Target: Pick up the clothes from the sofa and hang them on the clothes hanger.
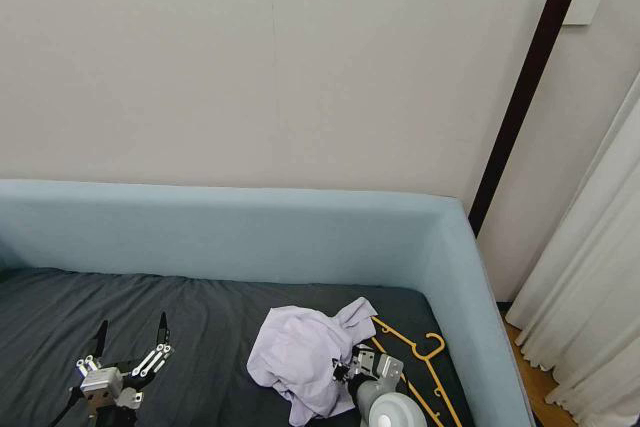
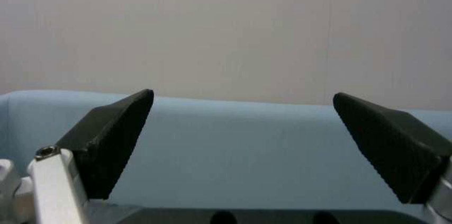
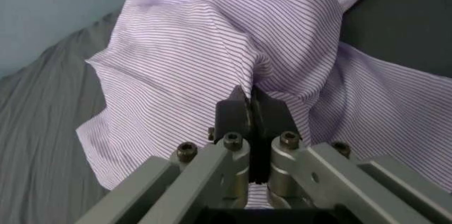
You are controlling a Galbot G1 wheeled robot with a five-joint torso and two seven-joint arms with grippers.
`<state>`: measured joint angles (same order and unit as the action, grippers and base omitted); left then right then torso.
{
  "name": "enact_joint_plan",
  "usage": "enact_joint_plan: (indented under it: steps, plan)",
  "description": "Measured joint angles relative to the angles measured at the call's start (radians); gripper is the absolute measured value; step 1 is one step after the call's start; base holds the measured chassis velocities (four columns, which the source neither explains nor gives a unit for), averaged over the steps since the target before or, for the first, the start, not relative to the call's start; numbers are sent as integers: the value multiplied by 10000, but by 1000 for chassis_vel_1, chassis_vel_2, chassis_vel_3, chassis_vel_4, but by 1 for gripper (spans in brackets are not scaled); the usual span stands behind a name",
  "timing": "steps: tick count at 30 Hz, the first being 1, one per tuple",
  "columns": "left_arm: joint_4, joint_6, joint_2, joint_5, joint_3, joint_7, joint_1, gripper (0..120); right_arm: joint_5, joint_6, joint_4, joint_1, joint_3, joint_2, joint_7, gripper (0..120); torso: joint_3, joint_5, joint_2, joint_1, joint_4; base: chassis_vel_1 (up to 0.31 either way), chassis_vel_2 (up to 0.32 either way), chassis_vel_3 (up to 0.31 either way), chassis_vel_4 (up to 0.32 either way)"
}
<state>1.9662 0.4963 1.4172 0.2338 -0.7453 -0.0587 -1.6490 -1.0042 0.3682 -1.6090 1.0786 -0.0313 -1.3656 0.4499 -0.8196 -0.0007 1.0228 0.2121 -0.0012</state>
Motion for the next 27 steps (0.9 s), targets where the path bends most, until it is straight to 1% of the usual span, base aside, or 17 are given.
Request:
enact_joint_plan:
  steps: [2, 3, 5, 6, 7, 10, 11, 15, 16, 17, 20, 21, 22, 26, 27]
  plan:
    - [-14, 9, 8, -6, 0, 2, -3, 100, 30, -70, -123, 14, 23, 21, 47, 0, 0, 0, 0, 0, 0, 0, 0, 0, 0]
    - [-31, 17, 19, -20, 0, 3, -3, 100, 45, -116, -337, 26, 52, 58, 118, 0, -1, 0, -1, 0, 0, 0, 0, 0, 0]
    - [-42, 27, 64, -38, 15, 5, 7, 100, 13, -165, -1208, 18, 178, 271, 303, 0, 0, 1, 0, 0, 0, 0, 0, 0, 0]
    - [-42, 27, 64, -38, 15, 5, 7, 100, 13, -165, -1208, 18, 178, 271, 303, 0, 0, 1, 0, 0, 0, 0, 0, 0, 0]
    - [-41, 28, 84, -48, 30, 6, 12, 100, -47, -196, -1710, -32, 250, 462, 372, 0, 0, 1, -1, 0, 1, 0, 0, 0, 0]
    - [-42, 28, 138, -86, 81, 18, 19, 100, -479, -192, -3396, -426, 372, 1369, 510, 0, 0, 0, 0, 0, 0, 0, 0, 0, 0]
    - [-42, 28, 138, -86, 81, 18, 19, 100, -479, -192, -3396, -426, 372, 1369, 510, 0, 0, 0, 0, 0, 0, 0, 0, 0, 0]
    - [-77, 111, 251, -72, 101, 15, 117, 100, -1690, -312, -4526, -1204, 366, 2496, 695, 0, 0, -1, 1, 0, 0, 0, 0, 0, 0]
    - [-77, 111, 251, -72, 101, 15, 117, 100, -1690, -312, -4526, -1204, 366, 2496, 695, 0, 0, -1, 1, 0, 0, 0, 0, 0, 0]
    - [-85, 127, 292, -73, 123, 17, 134, 100, -1972, -475, -4676, -1454, 366, 2740, 670, 0, 0, 2, 1, 0, -1, 0, 0, 0, 0]
    - [-109, 156, 392, -88, 208, 17, 178, 100, -2454, -1355, -4854, -2384, 369, 3314, 251, 0, -1, 0, 0, 0, -1, 0, 0, 0, 0]
    - [-109, 156, 392, -88, 208, 17, 178, 100, -2454, -1355, -4854, -2384, 369, 3314, 251, 0, -1, 0, 0, 0, -1, 0, 0, 0, 0]
    - [-116, 157, 413, -98, 231, 20, 194, 100, -2674, -1696, -4849, -2898, 370, 3487, 111, 0, -1, 2, 0, 0, -1, 0, 0, 0, 0]
    - [-114, 161, 416, -96, 227, 22, 201, 100, -3493, -2258, -4659, -4270, 354, 3786, 49, 0, -1, 0, 0, 1, 2, 0, 0, 0, 0]
    - [-114, 161, 416, -96, 227, 22, 201, 100, -3493, -2258, -4659, -4270, 354, 3786, 49, 0, -1, 0, 0, 1, 2, 0, 0, 0, 0]
